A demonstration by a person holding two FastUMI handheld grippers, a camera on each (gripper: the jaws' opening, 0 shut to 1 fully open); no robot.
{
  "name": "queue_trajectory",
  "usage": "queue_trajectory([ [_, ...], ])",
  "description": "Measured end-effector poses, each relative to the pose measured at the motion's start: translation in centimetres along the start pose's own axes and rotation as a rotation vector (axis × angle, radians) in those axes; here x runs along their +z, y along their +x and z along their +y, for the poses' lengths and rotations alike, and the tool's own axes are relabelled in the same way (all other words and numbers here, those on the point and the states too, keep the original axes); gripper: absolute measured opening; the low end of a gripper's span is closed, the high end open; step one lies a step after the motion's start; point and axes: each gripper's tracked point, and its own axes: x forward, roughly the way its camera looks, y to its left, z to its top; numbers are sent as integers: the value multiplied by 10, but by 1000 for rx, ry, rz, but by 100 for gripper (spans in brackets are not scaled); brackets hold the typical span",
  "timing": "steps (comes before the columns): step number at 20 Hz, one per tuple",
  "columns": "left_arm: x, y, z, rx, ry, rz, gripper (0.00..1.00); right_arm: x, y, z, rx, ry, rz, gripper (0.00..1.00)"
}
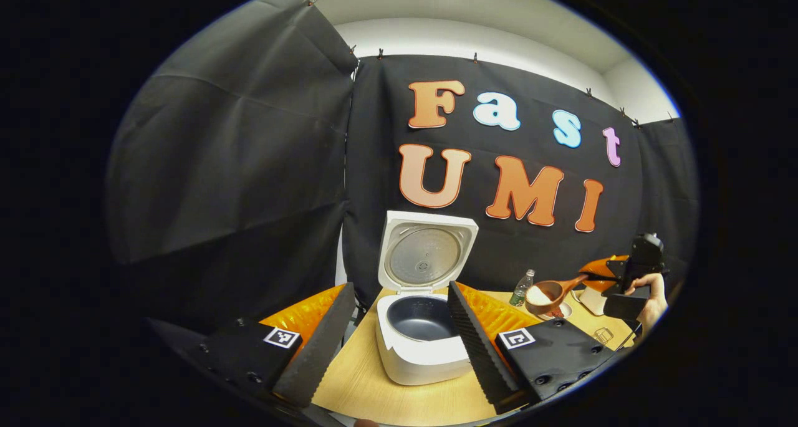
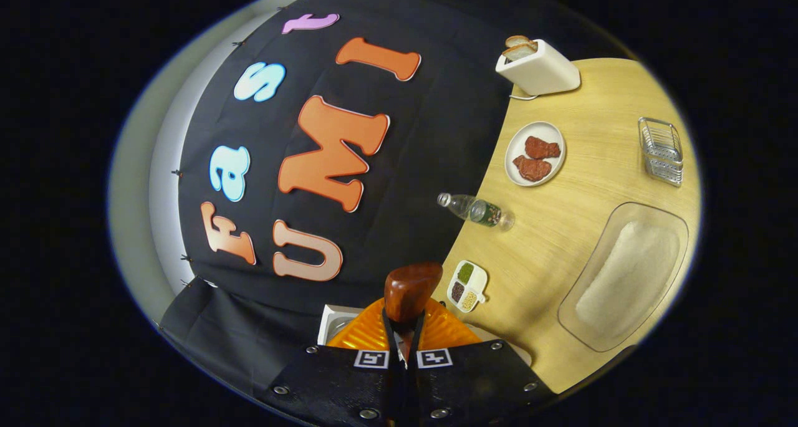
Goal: Close the left gripper, press the button to open the rice cooker; take a wooden spoon from the chopstick holder with the right hand, scoop a spoonful of rice and pour it into the rice cooker, then put the wooden spoon back into the chopstick holder.
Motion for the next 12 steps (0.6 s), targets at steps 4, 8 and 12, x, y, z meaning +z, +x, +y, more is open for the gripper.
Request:
queue_trajectory([
  [4, 3, 4, 20, 15, -13, -5, 100, -38, 32, 34, 15, -40, 45, 2],
  [8, 4, 7, 37, 9, -37, -3, 100, -57, 56, 60, 12, -158, 32, 2],
  [12, 6, 9, 45, 3, -34, -2, 100, -70, 72, 70, 3, -251, 24, 2],
])
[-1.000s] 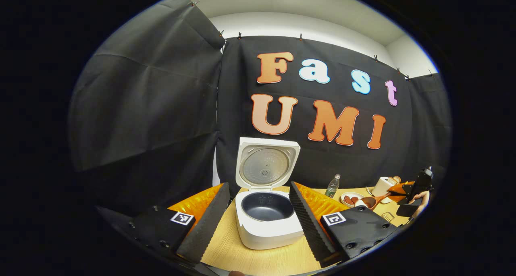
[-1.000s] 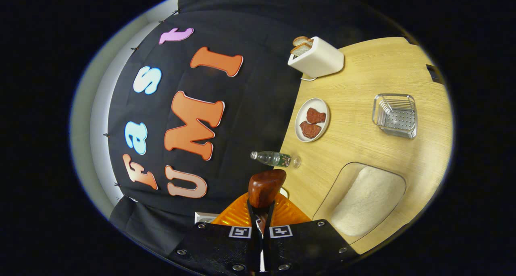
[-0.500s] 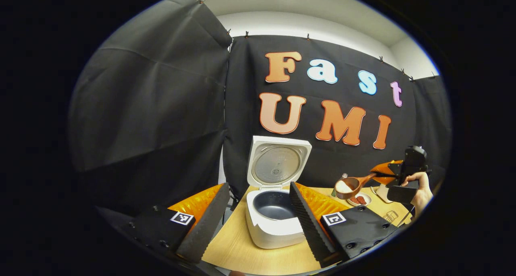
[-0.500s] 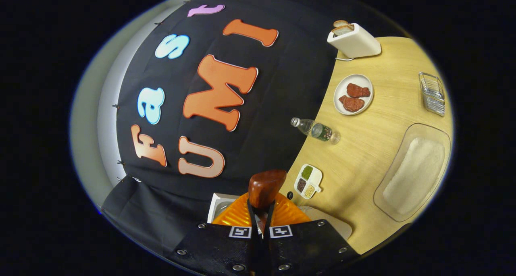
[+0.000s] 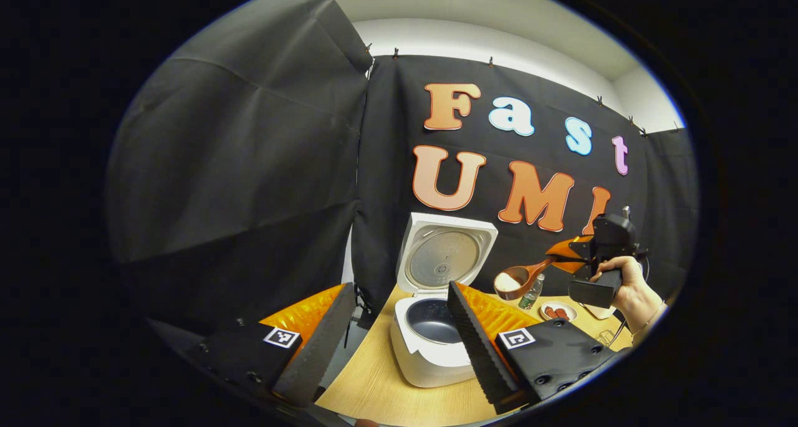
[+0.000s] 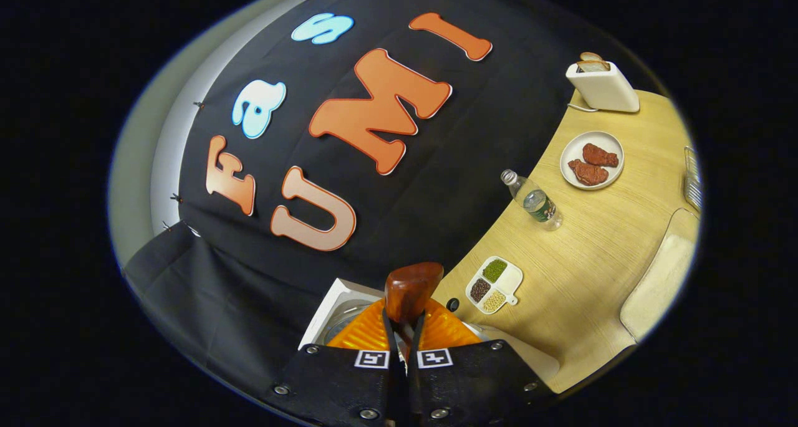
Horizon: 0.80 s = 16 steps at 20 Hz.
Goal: Close the left gripper, press the button to open the rice cooker; take a wooden spoon from the chopstick holder with the right hand, scoop a spoonful of rice and pour it into the rice cooker, then put the wooden spoon back into the chopstick holder.
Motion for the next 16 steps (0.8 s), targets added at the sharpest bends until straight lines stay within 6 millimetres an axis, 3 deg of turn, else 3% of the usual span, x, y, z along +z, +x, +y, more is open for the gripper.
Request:
queue_trajectory([
  [5, 4, -1, 4, 5, 49, -14, 100, -9, 13, 9, -12, -109, -10, 2],
  [16, 4, 3, 5, -7, 64, -3, 100, -31, 21, 24, 3, -273, -13, 2],
])
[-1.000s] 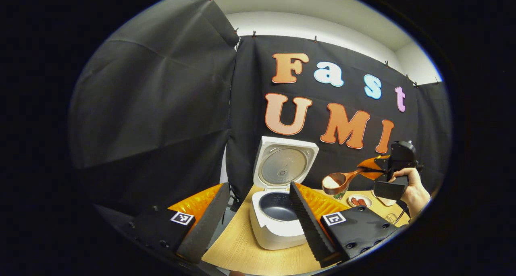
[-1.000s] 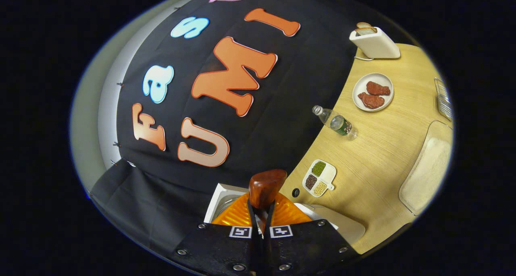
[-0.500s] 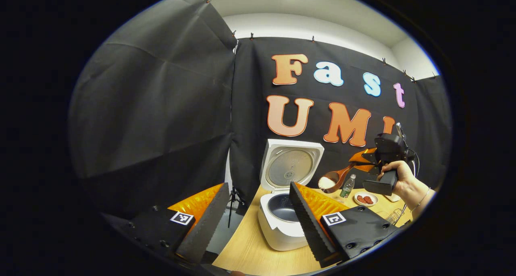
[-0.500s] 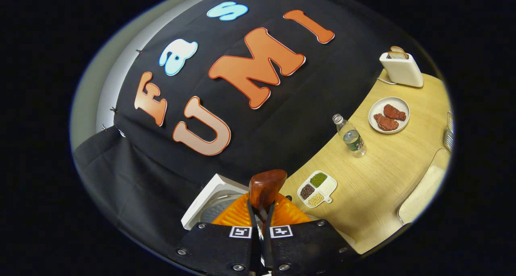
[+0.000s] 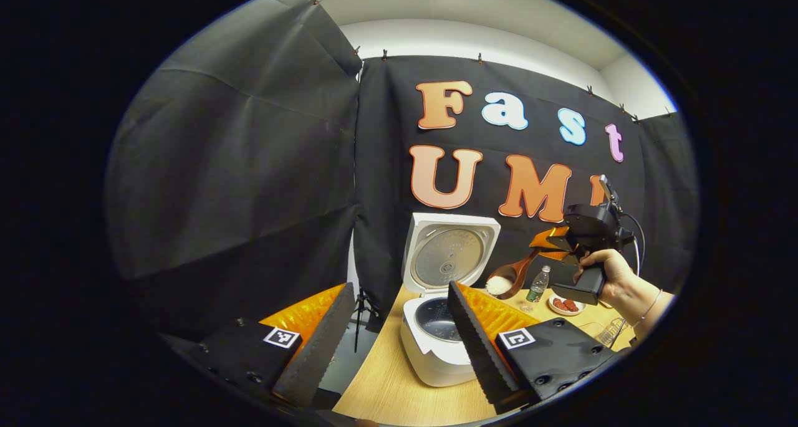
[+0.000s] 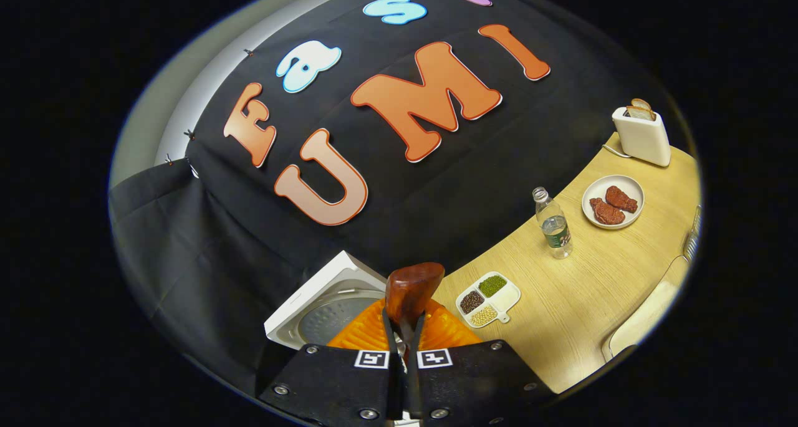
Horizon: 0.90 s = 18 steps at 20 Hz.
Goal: Close the left gripper, press the button to open the rice cooker; take a wooden spoon from the chopstick holder with the right hand, scoop a spoonful of rice and pour it into the rice cooker, then put the wooden spoon back into the chopstick holder.
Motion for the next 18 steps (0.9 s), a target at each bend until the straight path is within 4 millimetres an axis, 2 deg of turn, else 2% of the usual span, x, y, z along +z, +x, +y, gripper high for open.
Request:
queue_trajectory([
  [14, -3, 2, 5, 0, -6, 14, 100, -9, 8, 10, 1, -143, -16, 2],
  [18, -2, 2, 6, -1, 0, 11, 100, -9, 7, 18, 15, -215, -35, 2],
])
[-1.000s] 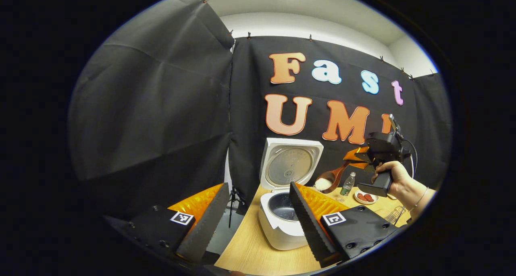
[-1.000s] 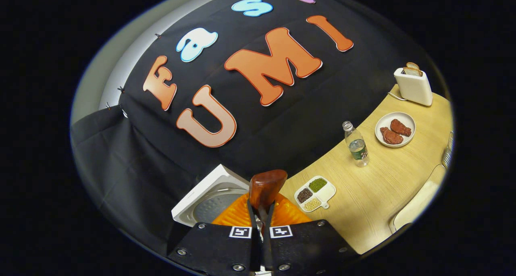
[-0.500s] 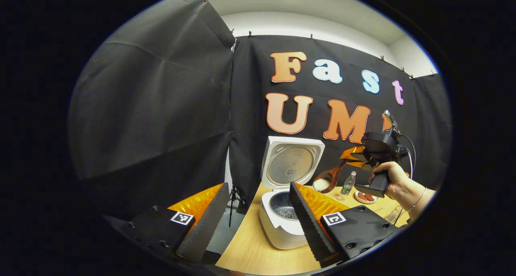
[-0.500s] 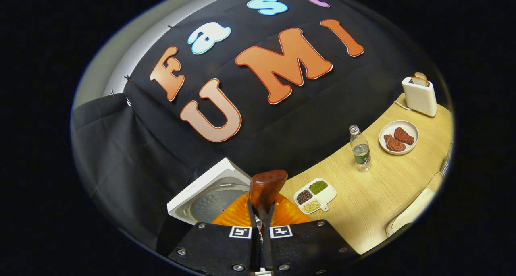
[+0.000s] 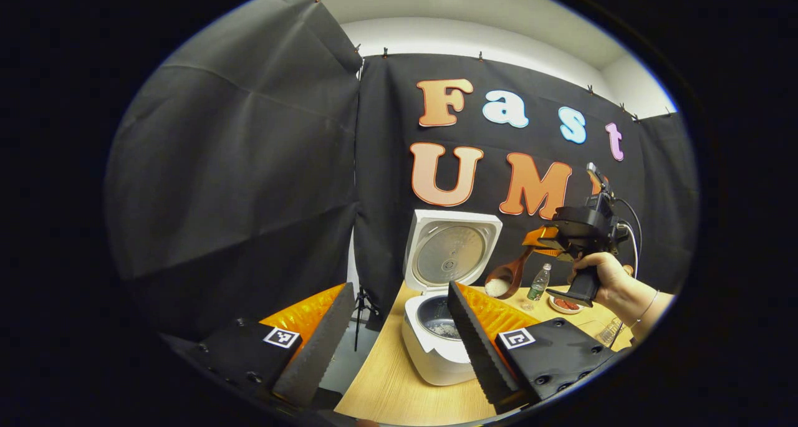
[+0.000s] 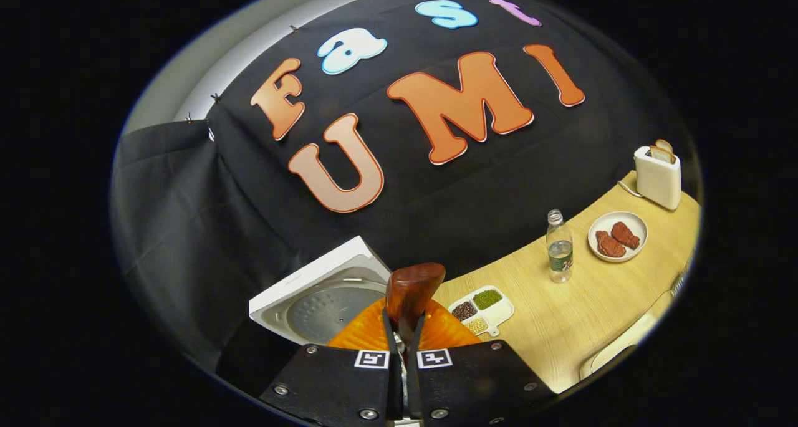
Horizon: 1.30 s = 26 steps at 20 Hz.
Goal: Close the left gripper, press the button to open the rice cooker; take a wooden spoon from the chopstick holder with the right hand, scoop a spoonful of rice and pour it into the rice cooker, then put the wooden spoon back into the chopstick holder.
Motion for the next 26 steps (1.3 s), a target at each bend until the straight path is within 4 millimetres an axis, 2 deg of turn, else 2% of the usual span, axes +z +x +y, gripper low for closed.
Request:
queue_trajectory([
  [6, 0, -1, 3, 9, -2, 3, 100, -1, -1, 14, 34, -89, -14, 2],
  [13, 3, 0, 2, 6, -6, -1, 100, 0, -7, 39, 86, -258, -54, 2],
  [26, 2, 3, 3, 9, -5, 1, 100, -21, -14, 71, 179, -517, -74, 2],
])
